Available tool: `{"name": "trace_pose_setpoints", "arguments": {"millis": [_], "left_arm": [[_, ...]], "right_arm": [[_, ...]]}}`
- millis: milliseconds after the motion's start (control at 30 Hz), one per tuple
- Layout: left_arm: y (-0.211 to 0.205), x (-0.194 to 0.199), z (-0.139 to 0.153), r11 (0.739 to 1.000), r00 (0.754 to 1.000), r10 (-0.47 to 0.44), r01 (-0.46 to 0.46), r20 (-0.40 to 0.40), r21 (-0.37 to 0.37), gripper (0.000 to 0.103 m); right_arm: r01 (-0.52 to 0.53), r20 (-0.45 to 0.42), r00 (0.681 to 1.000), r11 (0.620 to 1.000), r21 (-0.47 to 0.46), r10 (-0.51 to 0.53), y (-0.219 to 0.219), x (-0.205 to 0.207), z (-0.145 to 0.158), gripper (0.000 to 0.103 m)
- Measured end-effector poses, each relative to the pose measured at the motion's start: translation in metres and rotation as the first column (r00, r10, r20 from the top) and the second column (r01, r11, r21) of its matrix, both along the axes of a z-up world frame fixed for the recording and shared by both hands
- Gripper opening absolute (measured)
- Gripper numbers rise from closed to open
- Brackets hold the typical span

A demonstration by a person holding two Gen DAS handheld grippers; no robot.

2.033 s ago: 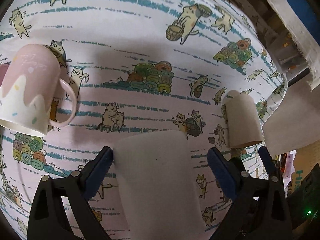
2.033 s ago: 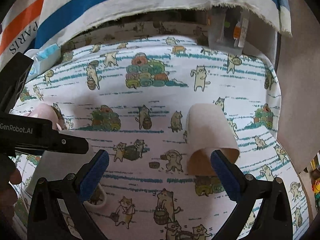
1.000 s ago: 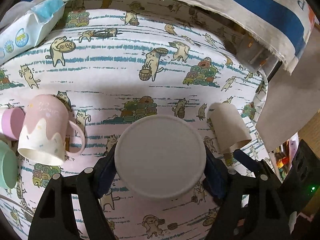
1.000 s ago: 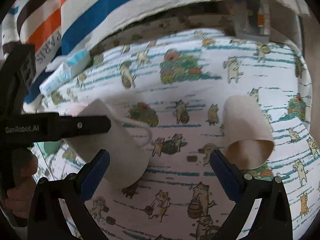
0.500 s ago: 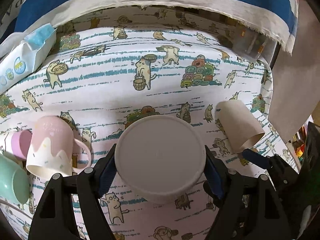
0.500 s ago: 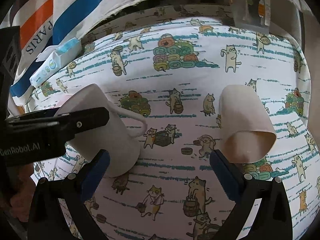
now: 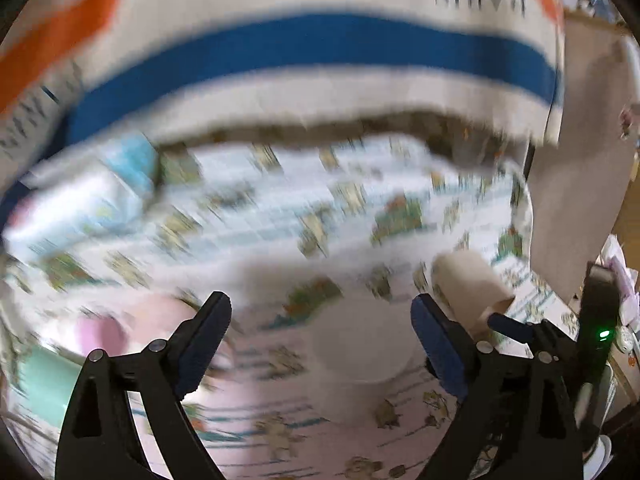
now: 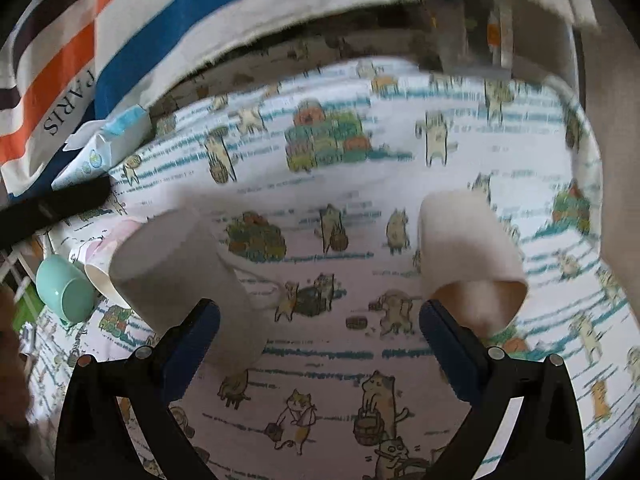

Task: Flip cup upside down
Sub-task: 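Lower the white cup onto the tablecloth and open the right gripper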

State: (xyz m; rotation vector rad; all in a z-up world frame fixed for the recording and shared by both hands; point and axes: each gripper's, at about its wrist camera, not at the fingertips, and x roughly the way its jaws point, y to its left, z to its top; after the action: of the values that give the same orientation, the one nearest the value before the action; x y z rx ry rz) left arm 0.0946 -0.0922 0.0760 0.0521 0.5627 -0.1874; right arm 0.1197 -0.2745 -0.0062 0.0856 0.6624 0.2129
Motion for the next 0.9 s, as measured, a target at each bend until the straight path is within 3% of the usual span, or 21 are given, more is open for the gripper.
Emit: {"name": "trace_pose_setpoints", "arguments": {"millis": [200,400,567,733,900], "left_arm": [[0.053,-0.043,0.056,0.994,0.98,0.083,-0.095,0.179,0.057,0.102],[0.092,-0.081,0.071,0.965,0.939,0.123,-0.189,0.32,0.183,0.102],[0.114,-0.11,0.065,0.981,0.905,0.124,-0.174,0.407,0.088,0.102],[0.116,-0.124,0.043,0.994,0.888,0.106,-0.105,0.448,-0.027,0.102],[0.108,-0.123,0.015,0.995,0.888,0.092,-0.07,0.451,-0.065,0.102]], "right_arm": [[0.007,0.117,0.993,0.999,-0.033,-0.003,0.006,-0.018,0.026,0.101],[0.024,0.264,0.964,0.997,-0.068,-0.005,0.016,-0.054,0.065,0.102],[0.042,0.422,0.906,0.997,-0.061,-0.012,0.03,-0.091,0.098,0.102],[0.076,0.531,0.847,0.995,-0.063,-0.031,0.045,-0.115,0.106,0.102],[0.078,0.549,0.835,0.994,-0.071,-0.027,0.053,-0.121,0.095,0.102]]}}
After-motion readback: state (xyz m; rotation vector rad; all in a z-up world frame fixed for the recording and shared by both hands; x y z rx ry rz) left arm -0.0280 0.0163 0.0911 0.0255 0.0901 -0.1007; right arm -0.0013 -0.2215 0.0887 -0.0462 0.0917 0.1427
